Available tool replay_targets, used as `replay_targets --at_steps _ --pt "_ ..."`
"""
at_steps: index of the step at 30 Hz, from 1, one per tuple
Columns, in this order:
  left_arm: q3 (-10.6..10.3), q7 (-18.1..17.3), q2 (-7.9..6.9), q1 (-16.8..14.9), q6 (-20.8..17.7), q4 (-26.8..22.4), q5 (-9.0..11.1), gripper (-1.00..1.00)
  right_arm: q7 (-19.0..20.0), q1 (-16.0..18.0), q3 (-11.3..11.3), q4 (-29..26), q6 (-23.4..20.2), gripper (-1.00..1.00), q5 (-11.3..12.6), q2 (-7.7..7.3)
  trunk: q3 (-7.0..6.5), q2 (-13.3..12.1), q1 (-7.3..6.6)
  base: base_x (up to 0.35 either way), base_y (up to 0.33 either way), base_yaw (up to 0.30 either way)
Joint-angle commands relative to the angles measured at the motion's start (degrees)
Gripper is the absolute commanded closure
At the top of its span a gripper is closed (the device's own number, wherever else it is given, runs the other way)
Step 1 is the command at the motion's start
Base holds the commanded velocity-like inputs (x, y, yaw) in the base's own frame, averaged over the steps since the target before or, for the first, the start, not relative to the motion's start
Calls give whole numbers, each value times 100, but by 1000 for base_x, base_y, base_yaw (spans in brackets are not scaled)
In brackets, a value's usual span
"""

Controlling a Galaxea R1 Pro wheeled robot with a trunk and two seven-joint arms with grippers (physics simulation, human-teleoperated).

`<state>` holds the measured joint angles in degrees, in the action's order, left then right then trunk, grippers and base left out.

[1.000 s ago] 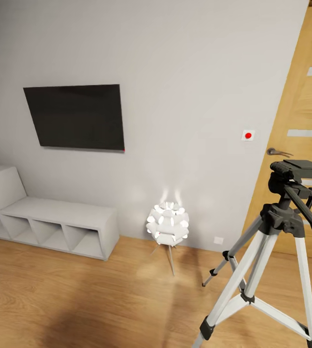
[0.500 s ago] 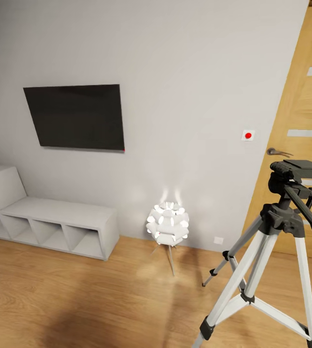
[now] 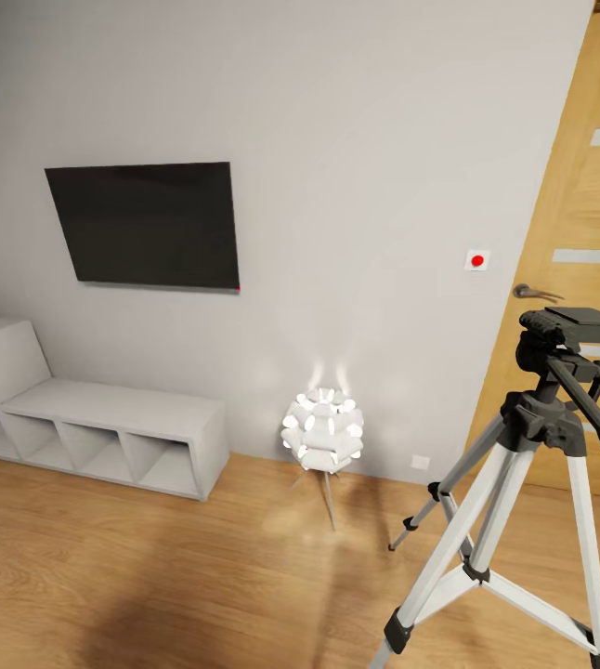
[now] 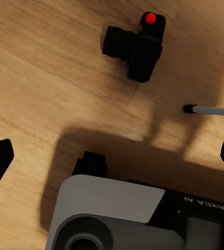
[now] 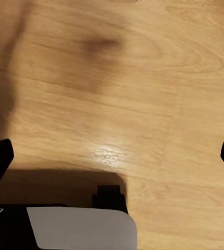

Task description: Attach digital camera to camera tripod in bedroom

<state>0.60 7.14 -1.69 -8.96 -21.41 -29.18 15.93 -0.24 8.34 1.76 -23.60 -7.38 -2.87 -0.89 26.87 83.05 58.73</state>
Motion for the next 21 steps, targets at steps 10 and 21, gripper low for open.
replay_targets --at_steps 10,21 --pt "2 39 9 -1 -30 -17 67 -100 -6 0 32 -13 -35 -100 -36 22 6 3 0 0 0 0" --pt "-1 42 10 -1 -22 -55 61 -100 -11 0 35 -15 -35 -100 -52 54 60 124 66 0 0 0"
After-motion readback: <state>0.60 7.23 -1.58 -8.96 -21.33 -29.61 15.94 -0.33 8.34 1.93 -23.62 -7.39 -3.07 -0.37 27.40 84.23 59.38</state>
